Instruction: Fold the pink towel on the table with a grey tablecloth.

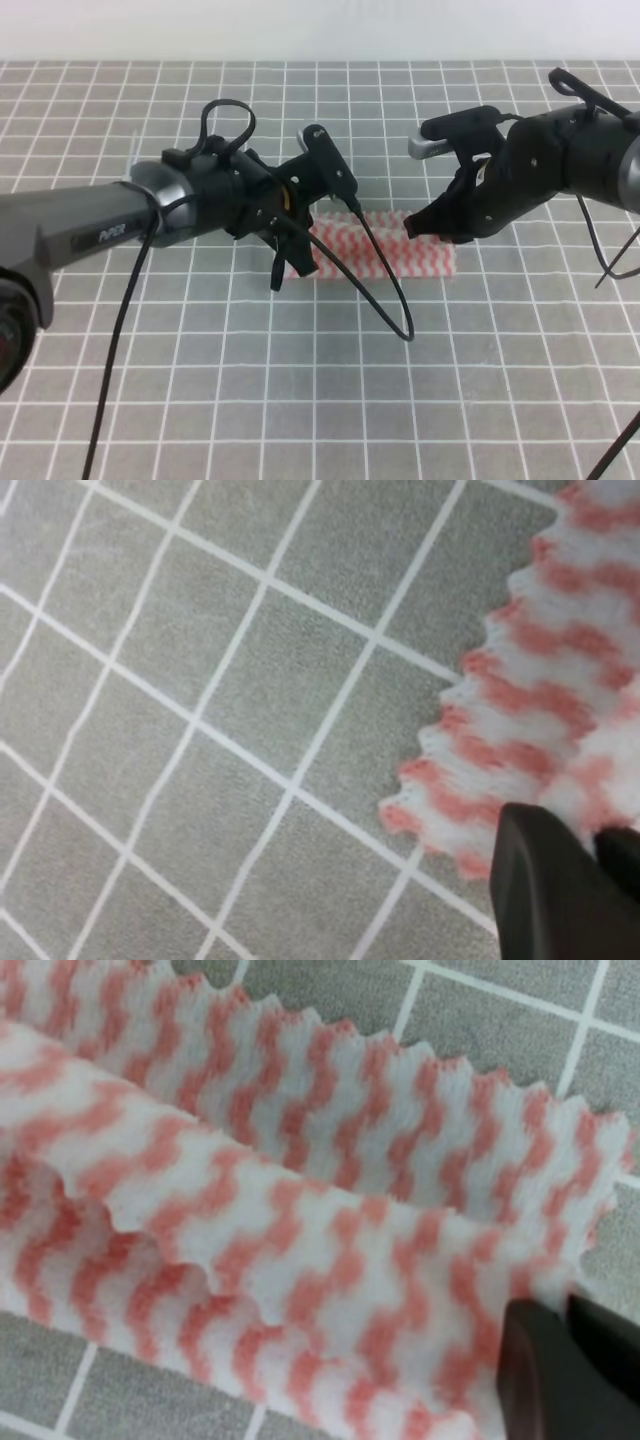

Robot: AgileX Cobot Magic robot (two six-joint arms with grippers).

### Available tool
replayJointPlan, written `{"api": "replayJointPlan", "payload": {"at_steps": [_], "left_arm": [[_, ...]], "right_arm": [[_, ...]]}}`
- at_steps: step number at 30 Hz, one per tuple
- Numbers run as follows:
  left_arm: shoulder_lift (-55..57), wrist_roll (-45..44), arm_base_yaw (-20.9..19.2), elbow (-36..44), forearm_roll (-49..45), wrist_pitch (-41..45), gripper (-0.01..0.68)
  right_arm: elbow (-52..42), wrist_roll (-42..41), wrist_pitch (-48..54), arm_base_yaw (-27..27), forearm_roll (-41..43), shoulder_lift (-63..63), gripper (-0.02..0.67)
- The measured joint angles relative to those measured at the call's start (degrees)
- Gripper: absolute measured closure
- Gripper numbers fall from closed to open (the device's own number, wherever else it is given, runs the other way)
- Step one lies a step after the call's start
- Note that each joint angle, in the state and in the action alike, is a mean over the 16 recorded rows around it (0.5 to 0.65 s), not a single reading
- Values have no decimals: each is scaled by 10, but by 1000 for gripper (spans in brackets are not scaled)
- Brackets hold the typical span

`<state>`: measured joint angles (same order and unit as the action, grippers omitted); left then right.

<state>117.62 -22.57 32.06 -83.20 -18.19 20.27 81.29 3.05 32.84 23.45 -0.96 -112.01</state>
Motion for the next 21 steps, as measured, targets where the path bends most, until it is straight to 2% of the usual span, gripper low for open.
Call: {"api": "replayJointPlan", "payload": {"at_steps": [12, 17, 21], "left_arm": [[1, 0, -6, 0, 0, -10, 675], [5, 1, -7, 0, 2, -16, 667], [8, 3, -11, 0, 4, -25, 624]], "right_arm": [[0, -1, -18, 0, 2, -5, 653], [0, -1, -25, 0, 2, -9, 599], [0, 0, -33, -2, 2, -11, 531]]}}
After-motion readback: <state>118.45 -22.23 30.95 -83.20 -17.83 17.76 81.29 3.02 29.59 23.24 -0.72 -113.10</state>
